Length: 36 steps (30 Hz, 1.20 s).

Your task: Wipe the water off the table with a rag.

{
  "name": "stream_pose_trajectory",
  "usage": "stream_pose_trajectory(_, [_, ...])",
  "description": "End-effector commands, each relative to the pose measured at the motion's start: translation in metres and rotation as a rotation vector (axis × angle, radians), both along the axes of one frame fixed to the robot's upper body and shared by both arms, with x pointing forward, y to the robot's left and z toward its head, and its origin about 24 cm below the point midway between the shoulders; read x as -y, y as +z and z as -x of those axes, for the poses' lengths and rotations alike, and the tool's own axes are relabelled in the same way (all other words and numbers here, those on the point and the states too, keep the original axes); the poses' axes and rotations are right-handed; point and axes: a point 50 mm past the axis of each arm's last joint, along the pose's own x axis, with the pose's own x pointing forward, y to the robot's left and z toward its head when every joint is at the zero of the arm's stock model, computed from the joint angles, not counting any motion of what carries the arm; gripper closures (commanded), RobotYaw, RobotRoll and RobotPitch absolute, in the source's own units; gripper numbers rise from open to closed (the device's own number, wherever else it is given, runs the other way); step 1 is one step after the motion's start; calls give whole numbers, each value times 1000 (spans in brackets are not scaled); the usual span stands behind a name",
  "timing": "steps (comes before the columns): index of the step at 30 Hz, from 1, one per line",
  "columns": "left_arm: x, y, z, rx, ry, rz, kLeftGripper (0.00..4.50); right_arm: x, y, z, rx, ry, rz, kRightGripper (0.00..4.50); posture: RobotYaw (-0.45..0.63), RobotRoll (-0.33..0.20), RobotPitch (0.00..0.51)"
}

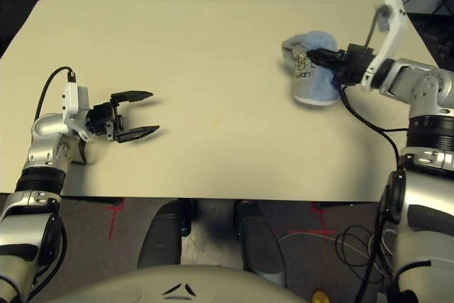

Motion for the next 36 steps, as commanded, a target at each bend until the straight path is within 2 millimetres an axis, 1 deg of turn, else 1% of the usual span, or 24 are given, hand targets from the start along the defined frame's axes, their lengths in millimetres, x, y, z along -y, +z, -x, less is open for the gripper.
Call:
stream_pose_trajectory(1, [2, -4, 0, -8, -15, -20, 0, 17, 1, 0, -12, -36, 70, 4323, 79, 0, 207])
stream_pose_trajectory(5, [3, -4, 0, -7, -15, -17, 0, 29, -11, 0, -48, -86, 126, 4323, 82, 0, 208])
stream_pose_trajectory(10, [2, -5, 2, -10, -11, -21, 0, 33, -35, -3, -76, -141, 261, 4323, 84, 0, 211])
stream_pose_trajectory(11, [2, -5, 2, -10, -10, -21, 0, 34, -39, -4, -77, -159, 289, 3602, 84, 0, 211])
stream_pose_trajectory(12, [2, -5, 2, -11, -9, -22, 0, 35, -42, -4, -72, -174, 316, 3346, 84, 0, 211])
stream_pose_trajectory(14, [1, -5, 2, -13, -4, -20, 0, 37, -44, -6, -55, -199, 353, 2578, 84, 0, 211])
stream_pose_trajectory(17, [0, -3, 0, -17, 19, -8, 0, 43, -36, -8, 21, -251, 440, 1451, 80, 0, 213])
stream_pose_trajectory(21, [-2, 6, -10, -13, 101, 50, 0, 51, -16, -12, 172, -353, 498, 34, 77, 0, 213])
stream_pose_trajectory(25, [-5, 16, -21, -22, 191, 123, 0, 54, 1, -14, 312, -430, 470, 34, 76, 0, 212])
stream_pose_trajectory(29, [-14, 32, -37, -49, 389, 285, 0, 61, 15, -12, 442, -523, 432, 34, 78, 0, 209])
stream_pose_trajectory(32, [-26, 44, -47, -46, 551, 393, 0, 65, 16, -11, 486, -580, 376, 34, 86, 0, 207])
stream_pose_trajectory(36, [-46, 52, -58, -19, 798, 443, 0, 66, 11, -9, 522, -611, 326, 34, 106, 0, 204])
